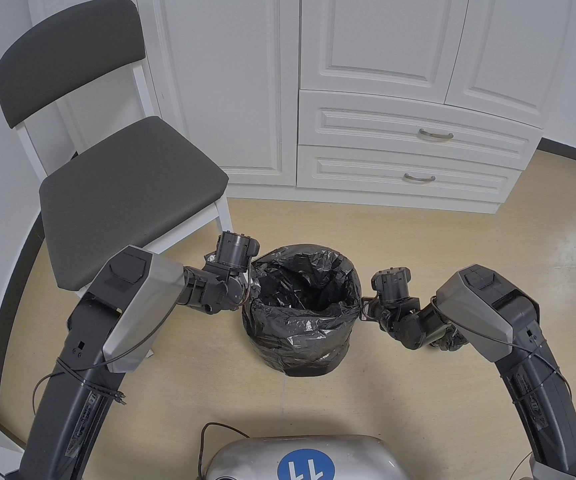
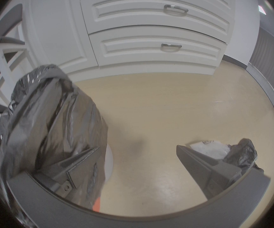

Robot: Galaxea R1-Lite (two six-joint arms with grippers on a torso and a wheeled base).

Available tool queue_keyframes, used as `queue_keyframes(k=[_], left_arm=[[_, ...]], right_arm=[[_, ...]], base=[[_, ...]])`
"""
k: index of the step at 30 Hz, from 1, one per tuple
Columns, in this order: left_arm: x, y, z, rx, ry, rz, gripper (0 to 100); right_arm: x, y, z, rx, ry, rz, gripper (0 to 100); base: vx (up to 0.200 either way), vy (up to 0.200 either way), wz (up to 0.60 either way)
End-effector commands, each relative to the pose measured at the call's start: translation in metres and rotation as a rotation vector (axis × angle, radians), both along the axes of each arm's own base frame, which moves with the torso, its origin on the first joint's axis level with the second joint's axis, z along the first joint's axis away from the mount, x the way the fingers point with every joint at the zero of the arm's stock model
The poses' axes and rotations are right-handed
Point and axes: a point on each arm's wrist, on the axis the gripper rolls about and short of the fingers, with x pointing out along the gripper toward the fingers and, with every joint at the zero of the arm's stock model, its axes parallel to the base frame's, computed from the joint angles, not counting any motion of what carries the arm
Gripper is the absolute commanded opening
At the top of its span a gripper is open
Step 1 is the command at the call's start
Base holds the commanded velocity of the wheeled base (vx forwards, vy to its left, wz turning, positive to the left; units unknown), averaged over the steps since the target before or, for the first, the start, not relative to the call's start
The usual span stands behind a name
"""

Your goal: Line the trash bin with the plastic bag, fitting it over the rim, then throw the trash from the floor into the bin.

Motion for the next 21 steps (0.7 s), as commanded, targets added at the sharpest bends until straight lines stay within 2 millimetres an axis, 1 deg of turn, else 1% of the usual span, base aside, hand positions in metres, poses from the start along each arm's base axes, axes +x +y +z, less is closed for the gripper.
queue_keyframes(k=[1, 4, 5, 6, 7, 8, 9, 13, 14, 17, 21], left_arm=[[-0.011, 0.002, 0.034, 0.013, -0.015, -0.030, 100], [-0.017, 0.004, 0.041, 0.038, -0.006, -0.045, 100], [-0.017, 0.004, 0.040, 0.040, -0.004, -0.046, 100], [-0.019, 0.004, 0.045, 0.047, -0.004, -0.054, 100], [-0.021, 0.004, 0.047, 0.050, -0.002, -0.057, 100], [-0.021, 0.004, 0.047, 0.050, -0.002, -0.057, 100], [-0.023, 0.002, 0.051, 0.049, -0.004, -0.062, 100], [-0.028, -0.002, 0.055, 0.049, -0.004, -0.072, 100], [-0.030, -0.002, 0.058, 0.050, -0.004, -0.076, 100], [-0.032, -0.004, 0.060, 0.050, -0.006, -0.081, 100], [-0.032, -0.006, 0.061, 0.049, -0.007, -0.084, 100]], right_arm=[[-0.024, 0.008, 0.014, -0.034, 0.051, 0.053, 100], [-0.036, 0.009, 0.019, -0.042, 0.072, 0.089, 100], [-0.037, 0.010, 0.019, -0.043, 0.073, 0.093, 100], [-0.046, 0.013, 0.018, -0.052, 0.085, 0.120, 100], [-0.052, 0.017, 0.018, -0.058, 0.084, 0.142, 100], [-0.054, 0.017, 0.017, -0.059, 0.082, 0.148, 100], [-0.060, 0.021, 0.016, -0.069, 0.074, 0.173, 100], [-0.066, 0.019, 0.020, -0.098, 0.044, 0.199, 100], [-0.065, 0.011, 0.024, -0.134, 0.034, 0.203, 100], [-0.057, -0.009, 0.030, -0.172, 0.025, 0.178, 100], [-0.046, -0.027, 0.036, -0.193, 0.005, 0.136, 100]], base=[[0.000, 0.000, 0.00], [0.000, 0.000, 0.00], [0.000, 0.000, 0.00], [0.000, 0.000, 0.00], [0.000, 0.000, 0.00], [0.000, 0.000, 0.00], [0.000, 0.000, 0.00], [0.000, 0.000, 0.00], [0.000, 0.000, 0.00], [0.000, 0.000, 0.00], [0.000, 0.000, 0.00]])
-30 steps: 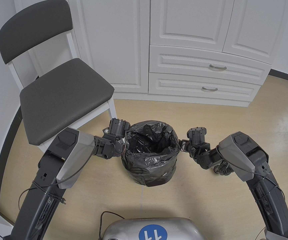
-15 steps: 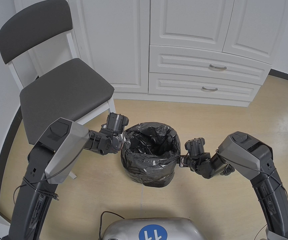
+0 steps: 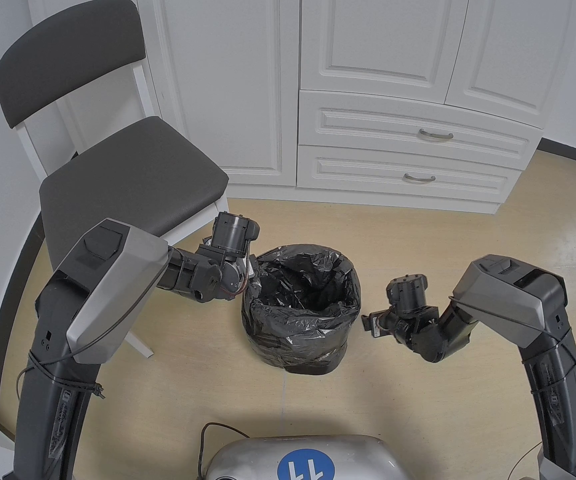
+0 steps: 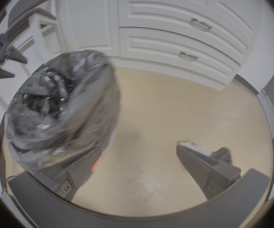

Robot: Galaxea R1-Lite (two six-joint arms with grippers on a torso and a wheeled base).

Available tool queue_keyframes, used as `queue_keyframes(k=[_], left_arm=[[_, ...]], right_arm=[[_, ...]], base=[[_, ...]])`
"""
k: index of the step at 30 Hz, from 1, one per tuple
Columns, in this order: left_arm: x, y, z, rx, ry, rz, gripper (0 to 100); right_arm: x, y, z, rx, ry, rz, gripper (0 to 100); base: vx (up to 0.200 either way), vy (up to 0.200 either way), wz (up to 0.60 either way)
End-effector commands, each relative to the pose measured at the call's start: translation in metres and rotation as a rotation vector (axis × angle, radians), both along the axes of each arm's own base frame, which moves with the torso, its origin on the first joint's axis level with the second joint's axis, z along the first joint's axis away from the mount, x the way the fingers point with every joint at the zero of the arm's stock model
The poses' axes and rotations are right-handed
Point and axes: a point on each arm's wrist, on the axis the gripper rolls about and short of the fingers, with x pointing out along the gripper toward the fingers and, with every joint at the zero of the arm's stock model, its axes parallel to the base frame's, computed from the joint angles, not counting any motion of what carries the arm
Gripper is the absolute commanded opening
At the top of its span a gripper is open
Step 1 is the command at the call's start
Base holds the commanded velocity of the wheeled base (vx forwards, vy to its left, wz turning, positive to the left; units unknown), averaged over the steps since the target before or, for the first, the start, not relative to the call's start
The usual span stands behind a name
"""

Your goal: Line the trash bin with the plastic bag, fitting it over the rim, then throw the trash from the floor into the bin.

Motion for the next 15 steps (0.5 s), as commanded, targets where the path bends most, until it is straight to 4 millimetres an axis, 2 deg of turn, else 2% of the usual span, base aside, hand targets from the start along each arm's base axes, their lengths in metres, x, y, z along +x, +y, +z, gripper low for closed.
queue_keyframes(k=[1, 5, 11, 15], left_arm=[[-0.003, -0.002, 0.010, -0.007, -0.016, -0.006, 100], [-0.003, -0.003, 0.010, -0.009, -0.019, -0.008, 100], [-0.004, -0.004, 0.018, -0.019, -0.035, -0.006, 100], [-0.005, -0.003, 0.023, -0.022, -0.046, -0.003, 100]], right_arm=[[0.011, -0.018, 0.017, -0.002, -0.044, -0.043, 100], [0.027, -0.016, 0.016, 0.009, -0.092, -0.079, 100], [0.056, 0.012, 0.002, 0.116, -0.210, -0.167, 100], [0.068, 0.019, -0.002, 0.186, -0.255, -0.187, 100]], base=[[0.000, 0.000, 0.00], [0.000, 0.000, 0.00], [0.000, 0.000, 0.00], [0.000, 0.000, 0.00]])
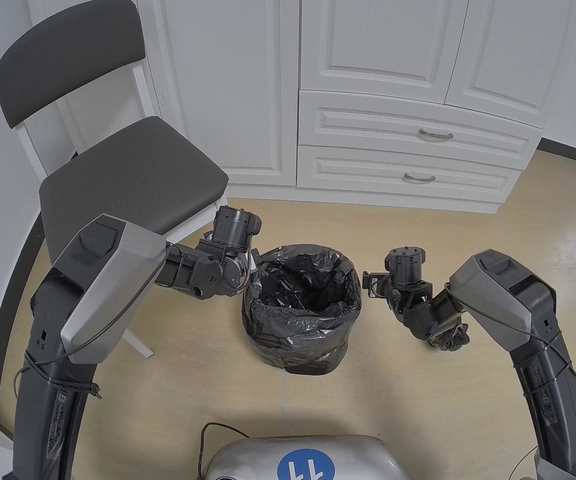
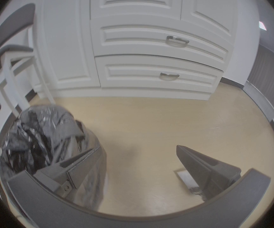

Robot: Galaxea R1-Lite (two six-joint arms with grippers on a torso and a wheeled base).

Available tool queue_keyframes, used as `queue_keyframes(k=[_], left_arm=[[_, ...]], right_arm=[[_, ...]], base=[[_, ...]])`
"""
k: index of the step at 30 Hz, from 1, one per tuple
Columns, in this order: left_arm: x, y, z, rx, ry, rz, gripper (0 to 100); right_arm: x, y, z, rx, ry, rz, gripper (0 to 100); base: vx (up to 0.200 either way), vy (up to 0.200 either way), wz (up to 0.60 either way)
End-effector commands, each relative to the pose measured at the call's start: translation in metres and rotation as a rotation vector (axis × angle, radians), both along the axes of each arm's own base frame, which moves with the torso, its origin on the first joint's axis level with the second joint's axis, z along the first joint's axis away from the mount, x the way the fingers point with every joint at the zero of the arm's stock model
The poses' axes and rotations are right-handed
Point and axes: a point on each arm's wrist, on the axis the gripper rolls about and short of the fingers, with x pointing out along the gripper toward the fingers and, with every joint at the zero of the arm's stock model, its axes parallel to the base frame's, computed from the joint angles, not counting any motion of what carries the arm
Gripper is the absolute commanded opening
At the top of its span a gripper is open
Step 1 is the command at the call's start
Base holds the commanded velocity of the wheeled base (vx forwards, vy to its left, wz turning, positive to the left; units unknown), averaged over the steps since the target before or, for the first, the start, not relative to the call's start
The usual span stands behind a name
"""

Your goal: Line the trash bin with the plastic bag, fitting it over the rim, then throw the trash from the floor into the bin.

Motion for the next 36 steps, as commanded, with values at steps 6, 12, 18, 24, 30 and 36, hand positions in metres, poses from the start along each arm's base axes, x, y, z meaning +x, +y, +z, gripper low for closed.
queue_keyframes(k=[6, 12, 18, 24, 30, 36], left_arm=[[-0.006, 0.002, 0.019, -0.009, -0.029, 0.001, 100], [-0.009, -0.003, 0.020, -0.008, -0.027, -0.010, 100], [-0.017, -0.006, 0.024, -0.008, -0.021, -0.026, 100], [-0.025, -0.013, 0.025, -0.005, -0.014, -0.048, 100], [-0.029, -0.016, 0.028, -0.005, -0.012, -0.058, 100], [-0.031, -0.019, 0.026, -0.002, -0.006, -0.064, 100]], right_arm=[[0.011, 0.020, -0.034, 0.095, -0.008, -0.022, 0], [-0.006, 0.021, -0.029, 0.083, 0.040, 0.014, 0], [-0.029, 0.026, -0.009, 0.105, 0.062, 0.097, 0], [-0.044, 0.033, -0.009, 0.091, 0.065, 0.142, 0], [-0.045, 0.024, -0.001, 0.066, 0.061, 0.145, 0], [-0.045, 0.014, -0.001, 0.007, 0.071, 0.151, 100]], base=[[0.000, 0.000, 0.00], [0.000, 0.000, 0.00], [0.000, 0.000, 0.00], [0.000, 0.000, 0.00], [0.000, 0.000, 0.00], [0.000, 0.000, 0.00]])
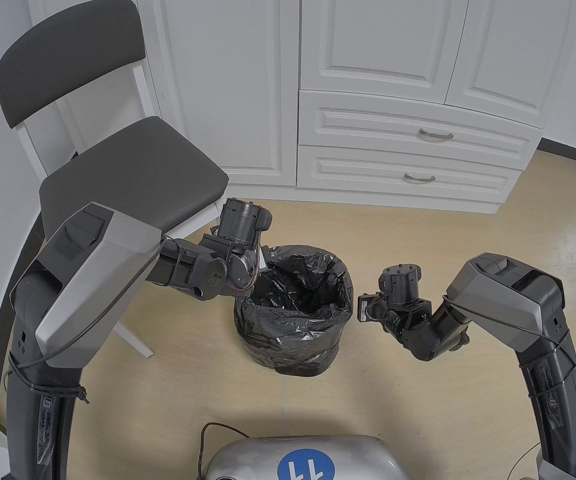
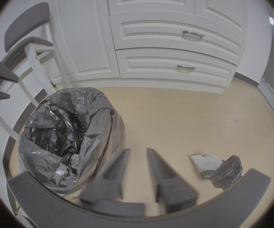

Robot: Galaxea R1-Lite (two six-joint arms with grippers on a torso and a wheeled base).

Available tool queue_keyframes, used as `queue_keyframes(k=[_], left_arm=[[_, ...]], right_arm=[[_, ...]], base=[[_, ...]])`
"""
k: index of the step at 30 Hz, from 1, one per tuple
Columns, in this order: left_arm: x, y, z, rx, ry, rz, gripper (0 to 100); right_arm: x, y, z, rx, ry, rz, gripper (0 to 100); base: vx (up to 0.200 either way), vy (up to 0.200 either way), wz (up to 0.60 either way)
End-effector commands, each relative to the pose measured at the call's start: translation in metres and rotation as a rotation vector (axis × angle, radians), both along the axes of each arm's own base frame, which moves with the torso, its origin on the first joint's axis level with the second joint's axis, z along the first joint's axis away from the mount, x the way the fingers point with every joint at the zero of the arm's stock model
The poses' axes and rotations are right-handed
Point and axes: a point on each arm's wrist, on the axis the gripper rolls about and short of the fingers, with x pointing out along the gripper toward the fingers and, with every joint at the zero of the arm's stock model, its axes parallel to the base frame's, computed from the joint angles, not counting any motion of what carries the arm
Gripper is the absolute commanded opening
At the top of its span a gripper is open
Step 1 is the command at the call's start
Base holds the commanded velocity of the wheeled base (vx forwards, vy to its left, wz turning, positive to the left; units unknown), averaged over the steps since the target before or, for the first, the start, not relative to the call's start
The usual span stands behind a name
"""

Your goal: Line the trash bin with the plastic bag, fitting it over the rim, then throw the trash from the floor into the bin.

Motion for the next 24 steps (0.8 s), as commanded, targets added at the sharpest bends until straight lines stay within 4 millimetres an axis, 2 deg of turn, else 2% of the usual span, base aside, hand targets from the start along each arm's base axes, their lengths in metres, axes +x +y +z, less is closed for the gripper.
queue_keyframes(k=[1, 6, 9, 13, 14, 17, 24], left_arm=[[-0.004, -0.003, -0.002, 0.005, 0.008, -0.011, 100], [-0.011, -0.012, -0.006, 0.017, 0.026, -0.034, 100], [-0.025, -0.025, -0.015, 0.051, 0.060, -0.080, 100], [-0.030, -0.029, -0.021, 0.082, 0.076, -0.105, 100], [-0.035, -0.035, -0.024, 0.091, 0.084, -0.121, 100], [-0.039, -0.042, -0.029, 0.095, 0.094, -0.136, 100], [-0.044, -0.056, -0.056, 0.126, 0.135, -0.164, 100]], right_arm=[[0.001, -0.005, 0.007, -0.005, -0.014, -0.005, 100], [0.001, -0.006, 0.003, -0.004, -0.022, -0.008, 100], [0.000, -0.008, 0.001, -0.021, -0.013, -0.017, 100], [0.001, -0.012, 0.003, -0.034, -0.014, -0.021, 100], [0.001, -0.019, 0.006, -0.049, -0.013, -0.028, 100], [0.001, -0.022, 0.010, -0.049, -0.014, -0.032, 100], [-0.001, -0.024, 0.005, -0.081, 0.003, -0.024, 100]], base=[[0.000, 0.000, 0.00], [0.000, 0.000, 0.00], [0.000, 0.000, 0.00], [0.000, 0.000, 0.00], [0.000, 0.000, 0.00], [0.000, 0.000, 0.00], [0.000, 0.000, 0.00]])
